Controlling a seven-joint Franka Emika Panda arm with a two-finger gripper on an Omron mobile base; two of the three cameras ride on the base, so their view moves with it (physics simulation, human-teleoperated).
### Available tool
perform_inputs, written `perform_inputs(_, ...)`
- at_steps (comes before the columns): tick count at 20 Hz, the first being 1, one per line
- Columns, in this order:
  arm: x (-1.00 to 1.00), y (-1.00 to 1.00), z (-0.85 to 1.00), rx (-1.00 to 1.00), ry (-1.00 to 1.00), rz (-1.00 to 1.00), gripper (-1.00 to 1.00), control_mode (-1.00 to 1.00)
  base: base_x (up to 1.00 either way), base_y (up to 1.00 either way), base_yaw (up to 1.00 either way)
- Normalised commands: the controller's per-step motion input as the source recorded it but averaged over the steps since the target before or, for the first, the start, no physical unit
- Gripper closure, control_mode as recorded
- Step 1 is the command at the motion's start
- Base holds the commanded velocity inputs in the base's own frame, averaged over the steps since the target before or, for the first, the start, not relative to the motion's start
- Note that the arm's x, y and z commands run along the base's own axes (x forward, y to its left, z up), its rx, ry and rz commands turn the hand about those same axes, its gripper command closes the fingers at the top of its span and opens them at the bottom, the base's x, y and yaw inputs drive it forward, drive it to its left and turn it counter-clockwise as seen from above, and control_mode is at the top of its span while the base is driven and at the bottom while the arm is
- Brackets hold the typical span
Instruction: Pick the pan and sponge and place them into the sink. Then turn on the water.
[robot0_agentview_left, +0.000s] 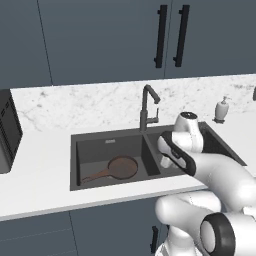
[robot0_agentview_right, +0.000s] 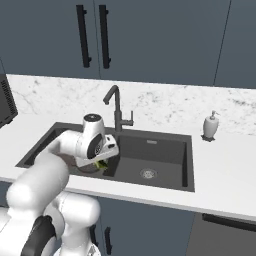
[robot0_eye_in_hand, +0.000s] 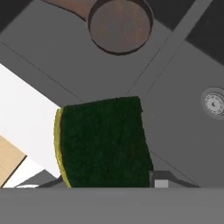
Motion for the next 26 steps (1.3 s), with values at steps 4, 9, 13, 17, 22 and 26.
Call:
perform_inputs(4,0.2,0.84,0.0,0.0,0.15,0.03,1.0,-1.0,0.0,0.0,0.0)
perform_inputs(9,0.09,0.61,0.0,0.0,0.06,0.0,1.0,-1.0,0.0,0.0,0.0)
perform_inputs(13,0.17,0.5,-0.05,0.0,0.0,0.0,1.0,-1.0,0.0,0.0,0.0)
perform_inputs(17,0.25,0.47,-0.19,0.0,0.0,-0.01,1.0,-1.0,0.0,0.0,0.0)
perform_inputs(22,0.32,0.41,-0.23,0.0,0.0,-0.02,1.0,-1.0,0.0,0.0,0.0)
perform_inputs(26,0.4,0.21,-0.21,0.0,0.0,-0.02,1.0,-1.0,0.0,0.0,0.0)
